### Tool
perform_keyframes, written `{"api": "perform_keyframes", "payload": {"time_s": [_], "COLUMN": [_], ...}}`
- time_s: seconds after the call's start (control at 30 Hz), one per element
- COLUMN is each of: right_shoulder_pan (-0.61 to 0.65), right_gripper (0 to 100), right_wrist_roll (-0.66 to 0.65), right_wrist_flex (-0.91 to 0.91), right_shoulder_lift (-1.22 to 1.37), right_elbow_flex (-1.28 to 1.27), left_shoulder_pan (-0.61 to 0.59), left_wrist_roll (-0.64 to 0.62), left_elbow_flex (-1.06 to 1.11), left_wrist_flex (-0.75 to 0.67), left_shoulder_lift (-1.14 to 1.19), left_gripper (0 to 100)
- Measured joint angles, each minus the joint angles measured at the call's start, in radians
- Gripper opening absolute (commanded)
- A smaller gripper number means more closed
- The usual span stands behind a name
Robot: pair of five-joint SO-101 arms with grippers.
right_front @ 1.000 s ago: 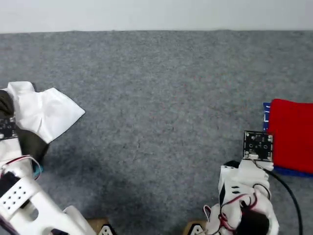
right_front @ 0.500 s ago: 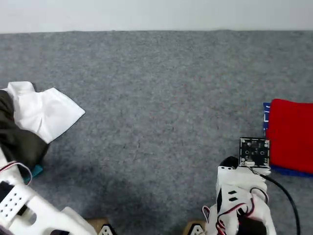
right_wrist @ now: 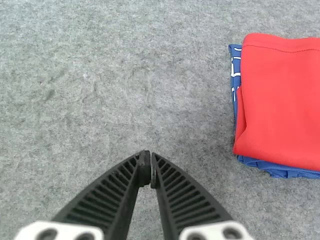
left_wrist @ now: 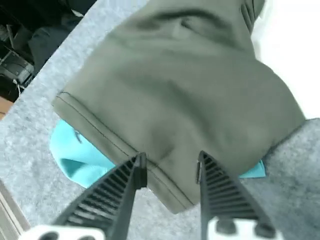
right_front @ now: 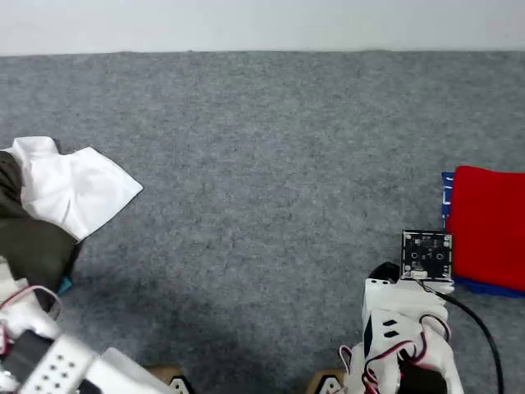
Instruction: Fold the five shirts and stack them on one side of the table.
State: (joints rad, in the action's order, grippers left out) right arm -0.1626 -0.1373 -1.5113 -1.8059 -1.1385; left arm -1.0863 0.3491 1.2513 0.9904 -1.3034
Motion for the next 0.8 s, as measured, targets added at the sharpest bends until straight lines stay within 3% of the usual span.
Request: {"api": "perform_keyframes", "payload": {"time_s": [0.13, 0.33, 0.8], "right_shoulder_pan": [0.000, 0.000, 0.000], "right_gripper": [0.9, 0.9, 0.9], "right_wrist_roll": [0.000, 0.000, 0.000], "right_wrist_flex": [0.000, 0.000, 0.000], "right_shoulder_lift": [0.000, 0.000, 0.000], "right_elbow_flex": [0.000, 0.000, 0.000], "left_shoulder_pan": [0.002, 0.002, -0.054], "left_wrist_roll": [0.038, 0.092, 0.092], "left_elbow_flex": [0.132, 0.157, -0.212], "left_wrist_flex": [-0.011, -0.012, -0.025], "left_shoulder_lift": [-0.083, -0.003, 0.752], "left_gripper": [18, 18, 24]}}
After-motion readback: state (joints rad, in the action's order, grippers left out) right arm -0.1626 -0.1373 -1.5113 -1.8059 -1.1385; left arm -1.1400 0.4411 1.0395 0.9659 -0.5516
